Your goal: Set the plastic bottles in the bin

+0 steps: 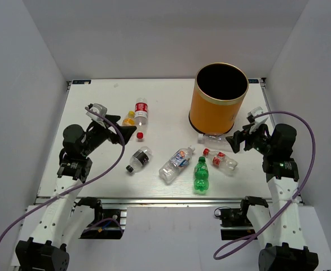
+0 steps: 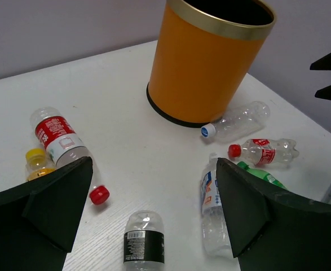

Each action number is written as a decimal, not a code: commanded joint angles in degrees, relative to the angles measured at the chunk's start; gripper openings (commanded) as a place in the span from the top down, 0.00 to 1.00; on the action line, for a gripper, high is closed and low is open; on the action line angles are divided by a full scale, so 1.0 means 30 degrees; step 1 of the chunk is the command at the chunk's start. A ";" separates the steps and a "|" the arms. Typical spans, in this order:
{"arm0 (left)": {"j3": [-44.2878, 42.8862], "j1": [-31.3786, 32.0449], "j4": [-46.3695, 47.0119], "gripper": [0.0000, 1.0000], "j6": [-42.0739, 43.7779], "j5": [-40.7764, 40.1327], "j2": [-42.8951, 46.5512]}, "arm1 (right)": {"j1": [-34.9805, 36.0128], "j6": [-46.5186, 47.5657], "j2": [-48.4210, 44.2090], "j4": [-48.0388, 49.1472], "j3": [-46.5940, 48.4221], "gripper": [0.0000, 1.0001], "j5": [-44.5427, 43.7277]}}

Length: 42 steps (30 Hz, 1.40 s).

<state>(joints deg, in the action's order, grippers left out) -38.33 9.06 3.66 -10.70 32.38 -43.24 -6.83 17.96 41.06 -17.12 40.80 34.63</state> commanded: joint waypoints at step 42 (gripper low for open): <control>-0.2430 0.0115 -0.6230 0.16 0.0578 0.1509 -0.5390 | 0.3564 1.2765 0.8812 -0.0683 -0.3755 0.10 -0.4102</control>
<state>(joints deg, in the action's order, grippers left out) -43.88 9.17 -15.03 -9.47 33.98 -59.13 2.61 57.21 65.58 -23.81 29.39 23.68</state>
